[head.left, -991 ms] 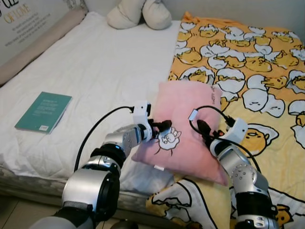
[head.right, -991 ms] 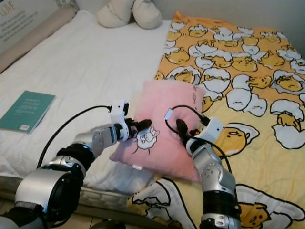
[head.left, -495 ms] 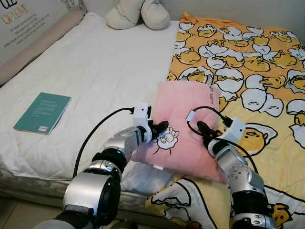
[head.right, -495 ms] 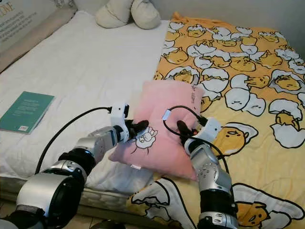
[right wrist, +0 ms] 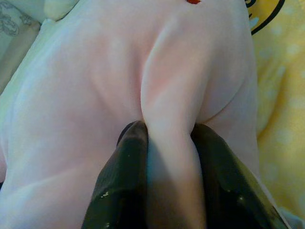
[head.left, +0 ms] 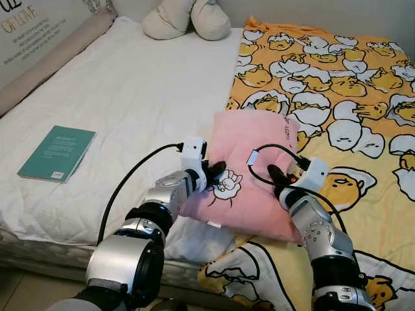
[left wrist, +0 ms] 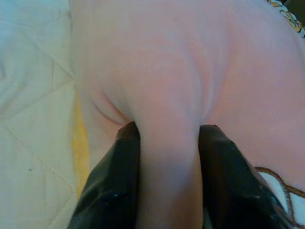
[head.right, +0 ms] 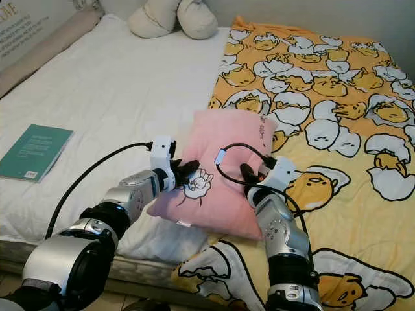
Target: Clean up the room
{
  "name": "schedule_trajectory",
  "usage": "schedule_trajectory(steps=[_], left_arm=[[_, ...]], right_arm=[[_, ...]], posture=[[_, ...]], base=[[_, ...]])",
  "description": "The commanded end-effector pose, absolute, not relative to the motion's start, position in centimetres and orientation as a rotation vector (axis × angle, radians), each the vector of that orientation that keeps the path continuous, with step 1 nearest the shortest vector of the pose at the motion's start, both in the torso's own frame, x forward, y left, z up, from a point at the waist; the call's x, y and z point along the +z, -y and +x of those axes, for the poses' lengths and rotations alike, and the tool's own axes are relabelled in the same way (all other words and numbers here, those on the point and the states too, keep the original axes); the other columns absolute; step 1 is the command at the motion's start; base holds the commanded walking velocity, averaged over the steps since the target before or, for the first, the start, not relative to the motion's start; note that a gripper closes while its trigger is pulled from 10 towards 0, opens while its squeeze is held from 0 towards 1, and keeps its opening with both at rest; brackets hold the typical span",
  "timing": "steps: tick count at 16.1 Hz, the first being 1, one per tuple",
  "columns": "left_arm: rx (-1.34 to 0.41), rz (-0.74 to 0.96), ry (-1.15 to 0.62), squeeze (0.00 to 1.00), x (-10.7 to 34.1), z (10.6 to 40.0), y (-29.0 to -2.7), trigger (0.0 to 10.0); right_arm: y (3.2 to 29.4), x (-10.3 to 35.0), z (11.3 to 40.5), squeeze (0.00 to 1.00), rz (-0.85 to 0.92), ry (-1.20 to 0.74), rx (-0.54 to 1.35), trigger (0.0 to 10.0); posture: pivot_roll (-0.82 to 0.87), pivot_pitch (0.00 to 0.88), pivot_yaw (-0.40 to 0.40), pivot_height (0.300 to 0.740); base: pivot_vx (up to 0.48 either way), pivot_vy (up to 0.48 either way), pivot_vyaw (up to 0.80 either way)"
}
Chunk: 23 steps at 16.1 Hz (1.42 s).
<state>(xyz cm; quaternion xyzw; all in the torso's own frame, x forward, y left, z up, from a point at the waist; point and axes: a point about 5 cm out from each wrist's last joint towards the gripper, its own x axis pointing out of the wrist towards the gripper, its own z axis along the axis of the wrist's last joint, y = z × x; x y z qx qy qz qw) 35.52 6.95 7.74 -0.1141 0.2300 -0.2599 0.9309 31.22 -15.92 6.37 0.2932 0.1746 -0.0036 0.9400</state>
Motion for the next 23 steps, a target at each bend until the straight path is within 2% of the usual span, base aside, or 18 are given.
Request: schedule_trajectory(steps=[1,6,10,14,16,18,22,23], left_arm=[[-0.531,-0.234,-0.476,0.00,7.5,35.4,-7.0,0.0],[-0.533,-0.179,-0.462,0.00,7.4,35.3,-7.3,0.0],[-0.467,-0.120,-0.346,0.00,8.9,36.4,-8.4,0.0],[-0.463,-0.104,-0.321,0.00,9.3,36.6,-8.8,0.0],[-0.482,-0.078,-0.203,0.00,11.4,37.4,-8.7,0.0],[-0.477,-0.170,-0.044,0.00,15.0,38.6,-9.0,0.0],[-0.457,-0.063,0.218,0.00,21.4,39.8,-9.5,0.0],[-0.438,-0.039,0.265,0.00,22.4,39.8,-9.7,10.0]], right_arm=[[15.0,6.0,31.3,0.00,0.595,-0.384,0.024,0.0],[14.5,5.5,31.2,0.00,0.649,-0.396,0.027,0.0],[14.3,5.7,31.6,0.00,0.637,-0.379,0.039,0.0],[14.5,5.9,31.8,0.00,0.637,-0.363,0.036,0.0],[14.6,8.0,32.9,0.00,0.583,-0.268,0.059,0.0],[14.6,11.4,34.3,0.00,0.478,-0.119,0.102,0.0],[14.2,18.2,35.6,0.00,0.337,0.153,0.173,0.0],[13.9,19.1,35.6,0.00,0.285,0.192,0.184,0.0]], posture=[[-0.07,0.002,0.013,0.740],[-0.06,0.001,0.011,0.740],[-0.05,0.000,0.010,0.740],[-0.05,0.000,0.007,0.740],[-0.05,0.000,0.003,0.740],[-0.05,0.000,0.003,0.740],[-0.04,0.000,0.000,0.740],[-0.04,0.000,0.002,0.740]], base=[[0.000,0.000,0.00],[0.000,0.000,0.00],[0.000,0.000,0.00],[0.000,0.000,0.00],[0.000,0.000,0.00],[0.000,0.000,0.00],[0.000,0.000,0.00],[0.000,0.000,0.00]])
